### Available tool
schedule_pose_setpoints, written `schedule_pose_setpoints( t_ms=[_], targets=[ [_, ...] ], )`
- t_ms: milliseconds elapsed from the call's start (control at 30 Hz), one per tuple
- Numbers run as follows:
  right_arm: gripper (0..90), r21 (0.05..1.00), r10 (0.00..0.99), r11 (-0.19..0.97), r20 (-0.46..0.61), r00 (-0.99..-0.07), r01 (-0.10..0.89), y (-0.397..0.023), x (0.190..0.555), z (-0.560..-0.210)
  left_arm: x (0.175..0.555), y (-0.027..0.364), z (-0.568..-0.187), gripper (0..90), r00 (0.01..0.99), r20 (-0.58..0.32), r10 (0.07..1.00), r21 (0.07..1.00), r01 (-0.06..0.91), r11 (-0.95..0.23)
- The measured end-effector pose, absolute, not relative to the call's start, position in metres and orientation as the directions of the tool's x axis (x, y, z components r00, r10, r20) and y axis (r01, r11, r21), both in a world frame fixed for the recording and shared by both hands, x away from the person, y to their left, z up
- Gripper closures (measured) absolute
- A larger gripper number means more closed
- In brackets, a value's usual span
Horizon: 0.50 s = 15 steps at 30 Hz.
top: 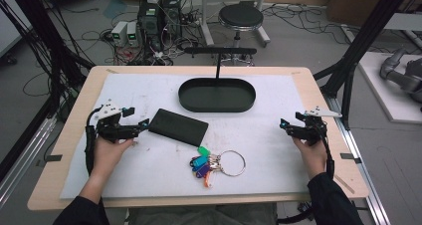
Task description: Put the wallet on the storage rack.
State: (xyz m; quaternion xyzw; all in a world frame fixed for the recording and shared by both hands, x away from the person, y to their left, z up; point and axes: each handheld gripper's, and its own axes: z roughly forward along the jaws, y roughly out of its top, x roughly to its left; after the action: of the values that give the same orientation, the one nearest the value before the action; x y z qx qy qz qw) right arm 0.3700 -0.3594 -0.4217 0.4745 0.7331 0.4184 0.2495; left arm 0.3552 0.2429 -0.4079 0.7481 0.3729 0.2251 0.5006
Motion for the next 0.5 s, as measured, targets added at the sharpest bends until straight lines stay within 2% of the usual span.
schedule_pose_setpoints(
  t_ms=[167, 233, 500],
  targets=[
    [27.5, 0.849, 0.905, 0.199, 0.032, -0.423, 0.490, -0.360, 0.371, -0.422, 0.356, 0.241, -0.408, 26.7, 0.632, -0.037, 0.774, 0.915, 0.333, -0.228],
    [27.6, 0.849, 0.904, 0.205, 0.027, -0.426, 0.488, -0.359, 0.370, -0.422, 0.357, 0.242, -0.405, 27.9, 0.637, -0.066, 0.768, 0.916, 0.345, -0.207],
    [27.6, 0.849, 0.902, 0.218, 0.013, -0.431, 0.481, -0.357, 0.370, -0.422, 0.360, 0.241, -0.395, 27.9, 0.651, -0.074, 0.756, 0.923, 0.332, -0.195]
  ],
)
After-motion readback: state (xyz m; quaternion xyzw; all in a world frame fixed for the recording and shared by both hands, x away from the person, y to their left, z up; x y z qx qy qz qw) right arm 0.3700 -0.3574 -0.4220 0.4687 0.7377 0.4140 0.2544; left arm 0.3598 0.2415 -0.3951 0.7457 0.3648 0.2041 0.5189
